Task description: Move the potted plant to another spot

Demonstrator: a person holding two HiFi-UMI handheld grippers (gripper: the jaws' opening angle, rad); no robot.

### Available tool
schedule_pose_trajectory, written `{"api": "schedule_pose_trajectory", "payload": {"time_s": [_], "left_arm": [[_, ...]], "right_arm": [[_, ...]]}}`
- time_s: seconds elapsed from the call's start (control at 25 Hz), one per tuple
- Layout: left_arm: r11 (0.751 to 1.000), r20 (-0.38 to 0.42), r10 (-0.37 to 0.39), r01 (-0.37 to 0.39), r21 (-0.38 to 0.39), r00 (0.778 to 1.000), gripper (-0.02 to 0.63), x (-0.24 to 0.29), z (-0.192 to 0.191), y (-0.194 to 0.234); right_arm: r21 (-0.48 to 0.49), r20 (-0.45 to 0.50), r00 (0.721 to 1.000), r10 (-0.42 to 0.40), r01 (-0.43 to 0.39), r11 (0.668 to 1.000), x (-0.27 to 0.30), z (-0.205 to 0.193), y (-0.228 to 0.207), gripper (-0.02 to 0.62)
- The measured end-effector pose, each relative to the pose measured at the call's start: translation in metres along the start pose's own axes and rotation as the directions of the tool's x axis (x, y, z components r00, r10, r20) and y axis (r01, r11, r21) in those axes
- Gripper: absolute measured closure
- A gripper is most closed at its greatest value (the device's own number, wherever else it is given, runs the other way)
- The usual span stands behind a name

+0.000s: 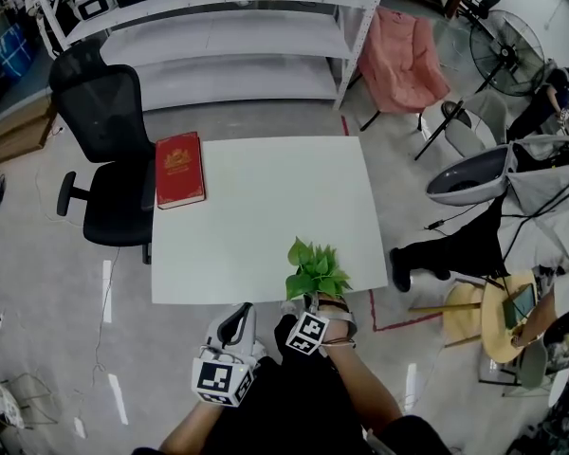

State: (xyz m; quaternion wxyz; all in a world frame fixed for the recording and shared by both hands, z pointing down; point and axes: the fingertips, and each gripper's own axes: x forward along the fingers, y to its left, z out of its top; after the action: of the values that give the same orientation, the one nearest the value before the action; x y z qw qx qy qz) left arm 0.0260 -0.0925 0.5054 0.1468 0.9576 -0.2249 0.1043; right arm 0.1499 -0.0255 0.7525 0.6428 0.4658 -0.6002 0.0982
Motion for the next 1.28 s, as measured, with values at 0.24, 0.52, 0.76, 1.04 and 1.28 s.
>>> {"api": "schedule_pose_trajectory", "payload": {"time_s": [0.24, 0.52, 0.76, 1.04, 1.28], "left_arm": [[1.000, -0.012, -0.013, 0.013, 0.006, 1.000, 0.584, 0.008, -0.002, -0.004], [1.000, -0.021, -0.012, 0.011, -0.019, 1.000, 0.584, 0.007, -0.006, -0.006], [1.000, -0.019, -0.007, 0.006, -0.025, 1.000, 0.584, 0.002, -0.007, -0.004], [1.000, -0.011, -0.001, 0.000, -0.020, 1.000, 0.584, -0.002, -0.007, -0.005], [1.000, -0.007, -0.001, 0.001, -0.026, 1.000, 0.584, -0.003, -0.007, -0.006]], "right_arm": [[-0.005, 0.005, 1.000, 0.003, -0.003, 1.000, 0.002, 0.000, 0.000, 0.561], [-0.008, -0.008, 1.000, -0.015, 0.014, 1.000, 0.001, -0.001, 0.001, 0.561], [-0.005, -0.009, 1.000, -0.016, 0.016, 1.000, 0.001, 0.000, 0.002, 0.561], [-0.002, -0.011, 0.999, -0.032, 0.032, 0.999, -0.001, -0.001, 0.001, 0.538], [0.007, -0.001, 0.999, -0.038, 0.038, 0.999, -0.009, 0.001, -0.001, 0.531]]}}
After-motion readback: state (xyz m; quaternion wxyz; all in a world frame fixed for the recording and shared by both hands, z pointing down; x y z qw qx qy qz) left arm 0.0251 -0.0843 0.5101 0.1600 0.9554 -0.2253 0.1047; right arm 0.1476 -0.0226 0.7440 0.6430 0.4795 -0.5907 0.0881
